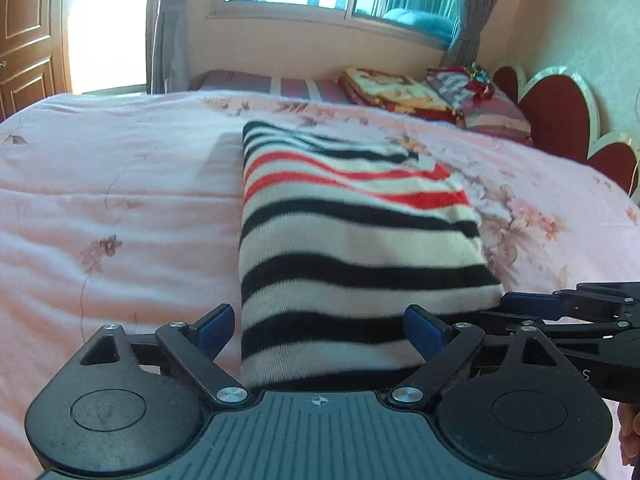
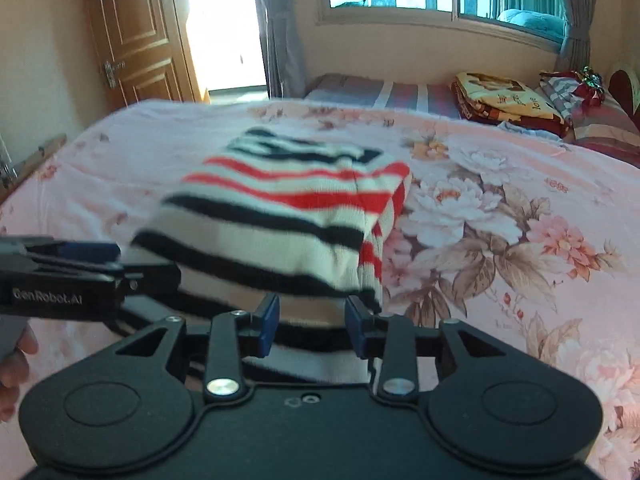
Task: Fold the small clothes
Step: 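Open the right tool and press the folded bundle flat with both tools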
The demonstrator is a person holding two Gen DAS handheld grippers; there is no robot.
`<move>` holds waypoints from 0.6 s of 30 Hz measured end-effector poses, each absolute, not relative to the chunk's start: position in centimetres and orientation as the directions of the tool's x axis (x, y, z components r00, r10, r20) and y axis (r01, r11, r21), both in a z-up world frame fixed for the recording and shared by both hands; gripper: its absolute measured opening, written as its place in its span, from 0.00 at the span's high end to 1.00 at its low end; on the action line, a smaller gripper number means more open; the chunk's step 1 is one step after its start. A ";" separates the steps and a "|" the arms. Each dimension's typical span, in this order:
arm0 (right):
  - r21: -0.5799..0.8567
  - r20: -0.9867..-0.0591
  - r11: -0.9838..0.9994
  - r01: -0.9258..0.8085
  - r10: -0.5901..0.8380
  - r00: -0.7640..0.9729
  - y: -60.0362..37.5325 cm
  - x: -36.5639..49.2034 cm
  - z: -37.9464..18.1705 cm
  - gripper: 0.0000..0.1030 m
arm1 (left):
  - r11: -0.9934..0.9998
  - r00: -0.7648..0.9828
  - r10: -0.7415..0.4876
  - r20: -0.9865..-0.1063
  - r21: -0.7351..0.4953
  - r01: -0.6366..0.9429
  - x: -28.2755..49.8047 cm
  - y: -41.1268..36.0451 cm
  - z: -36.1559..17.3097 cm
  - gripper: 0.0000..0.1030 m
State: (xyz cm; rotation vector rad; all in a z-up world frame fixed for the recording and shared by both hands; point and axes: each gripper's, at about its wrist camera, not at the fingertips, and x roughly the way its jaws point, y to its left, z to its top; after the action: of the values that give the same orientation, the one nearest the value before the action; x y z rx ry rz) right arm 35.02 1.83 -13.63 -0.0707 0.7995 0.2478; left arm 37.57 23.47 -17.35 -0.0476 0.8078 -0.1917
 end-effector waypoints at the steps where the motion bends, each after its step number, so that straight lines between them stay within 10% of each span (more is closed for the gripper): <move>1: 0.006 -0.735 0.970 -0.243 0.169 0.657 1.9 35.1 -14.7 0.68 | 0.985 0.647 -0.167 -0.743 -0.108 0.131 37.8 23.4 -18.4 0.12; 12: 0.058 -0.707 0.967 -0.248 0.215 0.674 0.6 34.7 -15.5 0.67 | 0.993 0.662 -0.103 -0.742 -0.114 0.027 36.6 23.4 -19.7 0.00; 18: 0.083 -0.703 0.961 -0.263 0.244 0.668 1.2 34.2 -15.0 0.48 | 0.997 0.670 -0.032 -0.742 -0.067 -0.026 35.4 22.9 -19.2 0.00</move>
State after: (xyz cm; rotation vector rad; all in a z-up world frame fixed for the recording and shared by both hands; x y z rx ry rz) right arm 34.23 1.19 -15.01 -0.0257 0.7890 0.2855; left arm 35.36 22.85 -19.19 -0.0743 0.8372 -0.0033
